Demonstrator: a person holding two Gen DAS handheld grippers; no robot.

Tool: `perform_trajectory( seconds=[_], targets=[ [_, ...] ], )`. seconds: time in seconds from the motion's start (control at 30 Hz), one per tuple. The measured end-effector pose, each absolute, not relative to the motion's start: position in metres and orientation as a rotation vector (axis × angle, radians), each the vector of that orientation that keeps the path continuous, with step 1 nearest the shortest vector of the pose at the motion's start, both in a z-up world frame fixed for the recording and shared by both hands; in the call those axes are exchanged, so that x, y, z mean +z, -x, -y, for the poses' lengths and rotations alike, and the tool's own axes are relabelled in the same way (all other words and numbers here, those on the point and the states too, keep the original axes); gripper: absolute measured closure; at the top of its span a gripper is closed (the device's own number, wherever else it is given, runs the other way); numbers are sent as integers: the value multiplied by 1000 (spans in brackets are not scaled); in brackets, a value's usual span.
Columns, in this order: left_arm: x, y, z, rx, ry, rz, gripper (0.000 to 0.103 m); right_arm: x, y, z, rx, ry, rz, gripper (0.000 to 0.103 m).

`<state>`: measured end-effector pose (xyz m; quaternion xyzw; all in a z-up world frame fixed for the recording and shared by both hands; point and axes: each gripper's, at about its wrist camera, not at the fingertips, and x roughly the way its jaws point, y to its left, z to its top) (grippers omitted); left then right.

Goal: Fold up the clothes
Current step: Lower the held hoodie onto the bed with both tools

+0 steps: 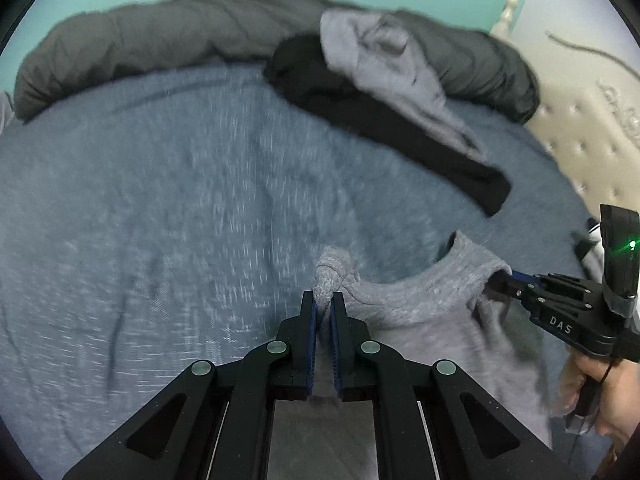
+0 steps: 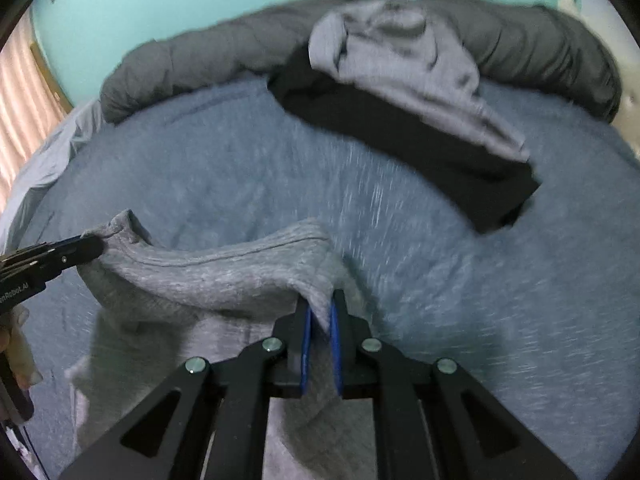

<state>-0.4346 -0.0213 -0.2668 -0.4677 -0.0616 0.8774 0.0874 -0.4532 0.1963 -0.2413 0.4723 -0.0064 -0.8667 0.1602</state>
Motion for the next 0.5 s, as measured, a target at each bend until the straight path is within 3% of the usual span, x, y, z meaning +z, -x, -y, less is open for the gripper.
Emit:
perform_trajectory(
  seconds=[0.13,0.2,0.27,0.33,0.4,0.5],
  targets=[
    [-297,449,22,2595,1449,220,86,-263,460,-198,-2459,-1394,29,89],
    [-296,448,27,2611,1450,236,57,-268,460,-199,-2464,-1400,29,84],
    [-285,439,40,2627,1412,296,54,-268,456,-203,-2484,-1394,45,73],
    [-276,422,54,2646,1376,339,45,-257,444,-219,-2523,-1334,155,58],
    [-267,396,69,2668,1342,366,40,-239,418,-241,-2549,-1249,321,51],
    [-254,358,91,2700,1289,406,40,-221,367,-263,-2547,-1128,494,50]
  ],
)
